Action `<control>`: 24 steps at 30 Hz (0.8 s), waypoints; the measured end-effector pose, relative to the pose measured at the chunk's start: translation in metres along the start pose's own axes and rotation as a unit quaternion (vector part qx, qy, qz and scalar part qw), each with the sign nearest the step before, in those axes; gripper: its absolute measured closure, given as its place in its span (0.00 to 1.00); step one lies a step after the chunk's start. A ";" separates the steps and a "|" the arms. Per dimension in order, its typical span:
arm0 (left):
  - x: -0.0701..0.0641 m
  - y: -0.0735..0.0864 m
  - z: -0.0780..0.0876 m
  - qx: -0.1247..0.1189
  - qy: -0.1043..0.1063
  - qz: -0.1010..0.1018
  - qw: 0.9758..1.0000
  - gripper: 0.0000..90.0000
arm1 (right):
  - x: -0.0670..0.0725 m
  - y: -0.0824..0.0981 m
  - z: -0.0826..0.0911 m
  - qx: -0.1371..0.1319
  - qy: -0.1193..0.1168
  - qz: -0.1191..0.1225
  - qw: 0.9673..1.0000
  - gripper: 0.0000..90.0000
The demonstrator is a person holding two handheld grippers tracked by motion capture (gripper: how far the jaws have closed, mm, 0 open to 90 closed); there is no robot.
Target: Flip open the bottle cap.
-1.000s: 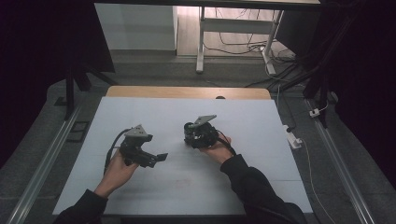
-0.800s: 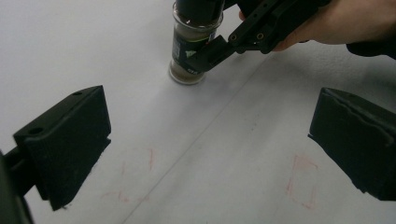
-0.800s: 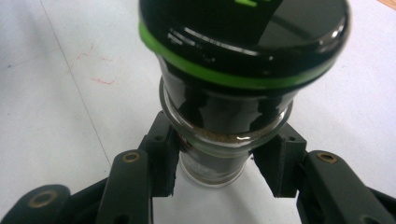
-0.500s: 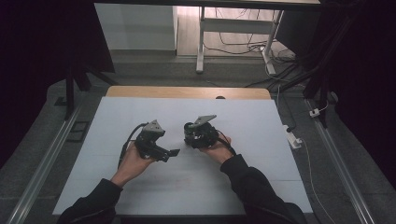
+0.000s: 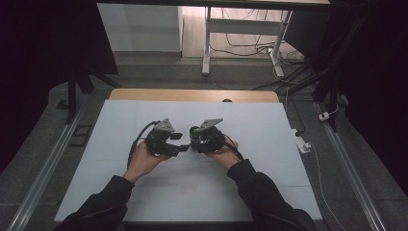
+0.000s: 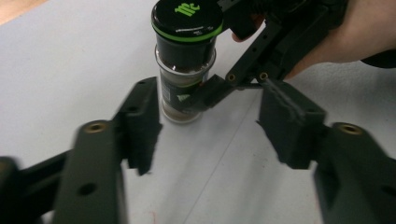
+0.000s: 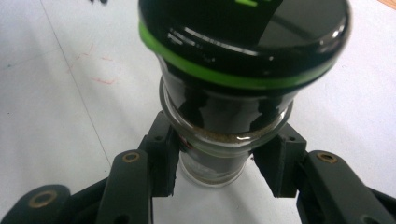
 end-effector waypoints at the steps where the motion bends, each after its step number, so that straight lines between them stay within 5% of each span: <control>1: 0.000 -0.001 -0.001 -0.001 0.002 -0.001 1.000 0.55 | 0.000 0.000 0.000 0.000 0.000 0.000 1.000 0.58; 11: 0.000 -0.009 -0.011 0.000 0.015 -0.003 1.000 0.98 | 0.000 0.000 0.000 0.000 0.000 -0.001 1.000 0.58; 24: -0.002 -0.016 -0.026 0.005 0.018 -0.003 1.000 0.99 | 0.000 0.000 0.000 0.001 0.000 -0.002 1.000 0.58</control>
Point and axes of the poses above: each handheld gripper's, and its own axes: z roughly backward along the jaws, y roughly out of its underside, x roughly to its left, the point moved 10 cm from there along -z, roughly forward along the jaws, and after that the axes turned 9 degrees about y, right-handed, at the moved point
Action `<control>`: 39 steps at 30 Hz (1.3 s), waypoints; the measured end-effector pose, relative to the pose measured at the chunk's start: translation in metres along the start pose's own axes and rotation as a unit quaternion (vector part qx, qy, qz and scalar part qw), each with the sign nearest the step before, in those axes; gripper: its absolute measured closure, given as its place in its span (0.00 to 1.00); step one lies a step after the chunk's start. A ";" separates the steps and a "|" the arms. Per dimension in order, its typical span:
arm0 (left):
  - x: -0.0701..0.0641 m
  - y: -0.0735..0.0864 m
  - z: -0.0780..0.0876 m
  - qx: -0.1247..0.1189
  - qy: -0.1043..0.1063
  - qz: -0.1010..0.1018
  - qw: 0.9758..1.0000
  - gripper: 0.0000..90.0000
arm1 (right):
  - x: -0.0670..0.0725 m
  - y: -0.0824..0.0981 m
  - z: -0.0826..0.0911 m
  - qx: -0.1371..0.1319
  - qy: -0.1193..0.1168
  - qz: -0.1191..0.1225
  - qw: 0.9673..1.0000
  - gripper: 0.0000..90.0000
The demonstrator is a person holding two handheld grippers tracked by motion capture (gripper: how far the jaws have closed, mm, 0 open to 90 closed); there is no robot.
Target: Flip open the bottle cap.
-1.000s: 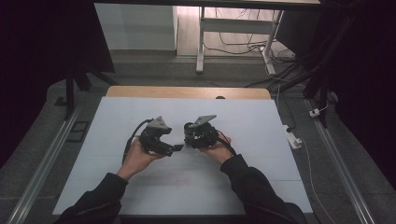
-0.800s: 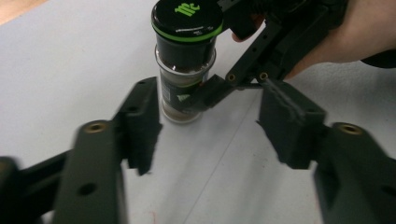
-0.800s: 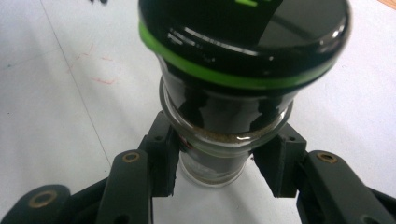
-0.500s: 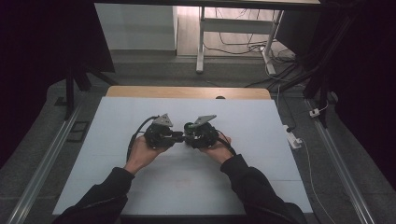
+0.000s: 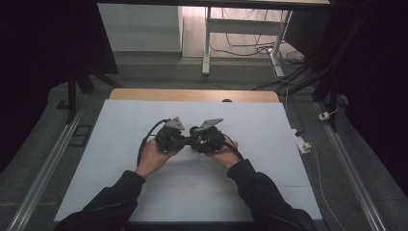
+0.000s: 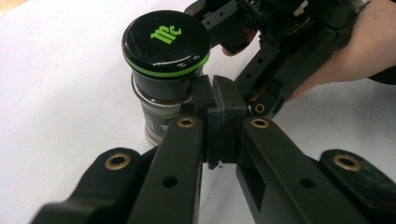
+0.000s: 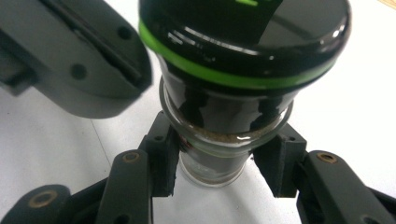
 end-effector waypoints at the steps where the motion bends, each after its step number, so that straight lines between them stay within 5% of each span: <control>1: 0.000 0.000 -0.001 0.001 0.000 0.000 1.000 0.99 | 0.000 0.000 0.000 0.000 0.000 0.000 1.000 0.58; 39: 0.008 -0.023 0.014 -0.034 0.001 0.018 0.999 0.99 | 0.000 0.001 -0.001 -0.003 0.002 -0.001 1.000 0.58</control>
Point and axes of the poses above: each handheld gripper's, and its own axes: z roughly backward along the jaws, y roughly out of its underside, x roughly to its left, the point moved 10 cm from there along -z, roughly forward along the jaws, and after that the axes turned 9 degrees about y, right-handed, at the moved point
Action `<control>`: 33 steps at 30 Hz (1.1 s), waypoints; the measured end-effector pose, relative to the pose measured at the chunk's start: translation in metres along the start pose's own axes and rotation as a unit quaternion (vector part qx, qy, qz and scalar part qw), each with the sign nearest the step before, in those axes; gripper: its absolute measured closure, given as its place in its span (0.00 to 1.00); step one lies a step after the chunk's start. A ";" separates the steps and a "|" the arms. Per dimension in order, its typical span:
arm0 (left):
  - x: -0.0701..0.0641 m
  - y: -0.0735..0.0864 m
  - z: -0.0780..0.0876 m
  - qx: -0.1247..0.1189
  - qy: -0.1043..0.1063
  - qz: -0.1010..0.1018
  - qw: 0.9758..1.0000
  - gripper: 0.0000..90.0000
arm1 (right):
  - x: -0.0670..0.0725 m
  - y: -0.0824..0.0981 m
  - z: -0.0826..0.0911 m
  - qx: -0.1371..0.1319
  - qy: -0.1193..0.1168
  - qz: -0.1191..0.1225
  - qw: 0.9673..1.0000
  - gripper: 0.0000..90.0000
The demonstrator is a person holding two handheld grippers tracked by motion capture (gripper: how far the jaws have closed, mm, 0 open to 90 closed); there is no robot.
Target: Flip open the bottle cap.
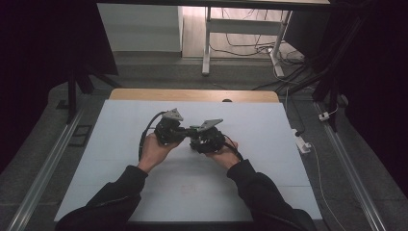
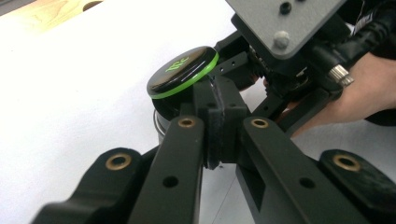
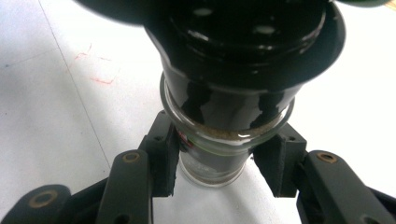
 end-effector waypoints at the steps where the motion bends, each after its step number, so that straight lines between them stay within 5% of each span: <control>1: 0.001 -0.001 0.001 0.001 -0.004 -0.001 1.000 0.99 | 0.000 0.000 0.000 0.000 0.000 0.000 1.000 0.58; 19: 0.019 -0.008 -0.001 -0.010 -0.023 0.021 0.999 0.99 | 0.000 0.000 0.000 0.000 0.000 0.006 1.000 0.58; 28: 0.020 -0.012 0.011 -0.017 -0.030 0.021 0.999 0.98 | 0.000 0.000 0.000 0.000 -0.002 0.004 1.000 0.58; 33: 0.016 -0.010 0.016 -0.012 -0.025 0.019 0.999 0.89 | 0.000 0.000 0.000 0.000 -0.003 0.005 1.000 0.58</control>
Point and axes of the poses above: each handheld gripper's, and its own axes: z roughly backward along the jaws, y roughly out of its underside, x roughly to its left, the point moved 10 cm from there along -z, roughly forward along the jaws, and after that the axes turned 9 degrees about y, right-handed, at the moved point
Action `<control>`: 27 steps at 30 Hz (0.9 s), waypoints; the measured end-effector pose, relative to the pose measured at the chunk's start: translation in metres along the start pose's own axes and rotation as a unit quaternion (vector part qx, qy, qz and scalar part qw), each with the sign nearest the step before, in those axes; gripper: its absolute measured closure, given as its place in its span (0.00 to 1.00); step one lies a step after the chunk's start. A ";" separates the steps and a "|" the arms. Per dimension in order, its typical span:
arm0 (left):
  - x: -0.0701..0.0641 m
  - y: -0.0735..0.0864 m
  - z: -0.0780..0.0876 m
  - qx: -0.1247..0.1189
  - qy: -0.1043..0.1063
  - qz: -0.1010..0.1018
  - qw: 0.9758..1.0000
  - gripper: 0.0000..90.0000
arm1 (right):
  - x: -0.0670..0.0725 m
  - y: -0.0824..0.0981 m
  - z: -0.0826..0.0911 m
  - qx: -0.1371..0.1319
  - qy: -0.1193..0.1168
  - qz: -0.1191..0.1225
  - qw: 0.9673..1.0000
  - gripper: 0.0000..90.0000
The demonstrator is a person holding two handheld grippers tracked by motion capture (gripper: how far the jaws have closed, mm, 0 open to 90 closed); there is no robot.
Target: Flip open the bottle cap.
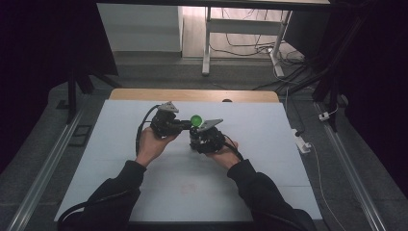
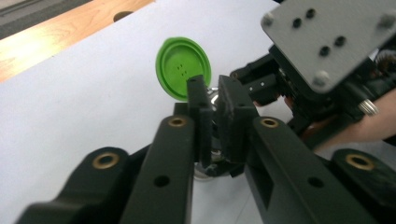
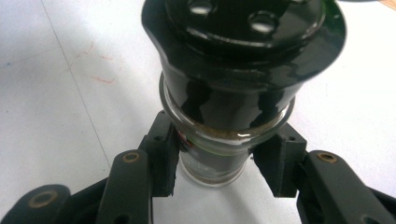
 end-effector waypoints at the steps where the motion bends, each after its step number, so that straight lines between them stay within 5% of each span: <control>1: -0.001 0.001 0.001 0.001 0.001 0.000 1.000 0.89 | 0.000 0.000 0.000 0.000 0.000 0.000 1.000 0.58; 20: -0.033 0.032 0.026 0.019 0.016 -0.004 1.000 0.28 | 0.000 0.000 0.000 0.000 0.003 0.002 1.000 0.58; 27: -0.044 0.048 0.040 0.016 0.017 0.012 1.000 0.18 | 0.001 0.000 0.000 0.003 0.009 0.004 1.000 0.57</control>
Point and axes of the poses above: each handheld gripper's, and its own axes: z roughly backward along the jaws, y roughly out of its underside, x roughly to its left, the point moved 10 cm from there along -z, roughly forward along the jaws, and after that the axes turned 9 degrees about y, right-handed, at the moved point
